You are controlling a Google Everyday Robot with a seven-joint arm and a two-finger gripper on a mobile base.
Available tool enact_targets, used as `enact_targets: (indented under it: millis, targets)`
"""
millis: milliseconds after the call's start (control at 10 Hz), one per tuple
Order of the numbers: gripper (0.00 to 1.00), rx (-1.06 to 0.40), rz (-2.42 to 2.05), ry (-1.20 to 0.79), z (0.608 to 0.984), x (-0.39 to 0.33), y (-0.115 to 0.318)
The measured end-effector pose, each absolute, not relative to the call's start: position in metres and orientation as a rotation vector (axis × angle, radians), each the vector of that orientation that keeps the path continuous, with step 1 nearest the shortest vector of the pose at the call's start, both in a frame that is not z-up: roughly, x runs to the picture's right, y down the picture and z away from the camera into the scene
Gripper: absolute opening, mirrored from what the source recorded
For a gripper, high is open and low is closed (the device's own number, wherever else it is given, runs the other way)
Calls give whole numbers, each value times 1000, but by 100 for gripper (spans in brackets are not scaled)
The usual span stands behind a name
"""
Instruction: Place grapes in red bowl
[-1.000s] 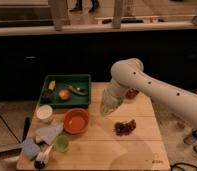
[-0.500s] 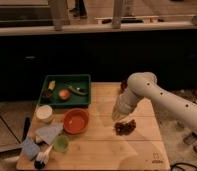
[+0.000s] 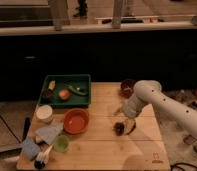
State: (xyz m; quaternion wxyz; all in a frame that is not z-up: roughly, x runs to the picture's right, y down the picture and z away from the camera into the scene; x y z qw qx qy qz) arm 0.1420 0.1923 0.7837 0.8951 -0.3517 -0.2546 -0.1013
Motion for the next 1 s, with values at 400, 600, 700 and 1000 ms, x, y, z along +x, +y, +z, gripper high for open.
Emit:
enact_targets:
  millis: [400,600,700,1000]
  targets:
    - [80,-750,-198,-515,807,161,214]
    - [80,-750,-189,-512,815,168,220]
    - [79,-750,-185,-513,820,172,222]
    - [53,-770,-180,-521,832,183,229]
